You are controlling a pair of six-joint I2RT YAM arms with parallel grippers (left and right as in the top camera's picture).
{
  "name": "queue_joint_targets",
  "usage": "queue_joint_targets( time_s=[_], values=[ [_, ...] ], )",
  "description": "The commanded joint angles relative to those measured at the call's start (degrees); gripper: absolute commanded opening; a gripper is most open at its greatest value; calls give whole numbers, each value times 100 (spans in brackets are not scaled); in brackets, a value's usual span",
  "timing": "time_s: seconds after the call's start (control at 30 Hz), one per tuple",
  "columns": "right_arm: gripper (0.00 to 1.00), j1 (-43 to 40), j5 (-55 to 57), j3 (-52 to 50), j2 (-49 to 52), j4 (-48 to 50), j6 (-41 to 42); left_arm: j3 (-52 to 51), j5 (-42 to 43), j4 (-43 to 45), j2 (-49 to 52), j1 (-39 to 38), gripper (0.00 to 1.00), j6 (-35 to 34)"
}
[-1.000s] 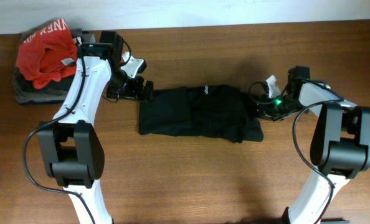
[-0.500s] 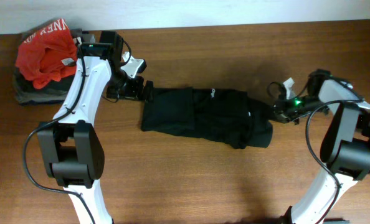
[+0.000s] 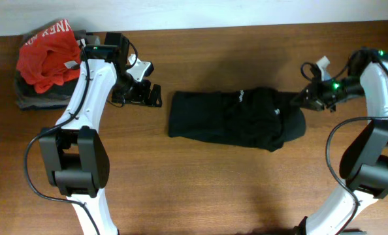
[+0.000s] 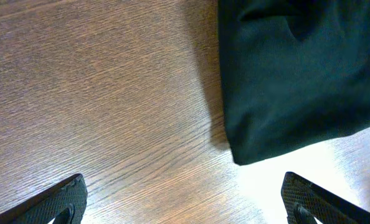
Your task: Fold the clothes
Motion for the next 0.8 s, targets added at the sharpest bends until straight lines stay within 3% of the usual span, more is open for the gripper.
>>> queue_joint_targets(
  time_s=[0.0, 0.43, 0.77],
  values=[
    [4, 562, -68, 361, -216, 7, 160, 92, -33, 13, 20, 13, 99, 98],
    [4, 2839, -66, 374, -214, 1871, 2214, 81, -131, 332, 22, 26, 99, 96],
    [4, 3816, -70, 374, -214, 3191, 3032, 59, -205, 595, 118, 24, 99, 96]
  ],
)
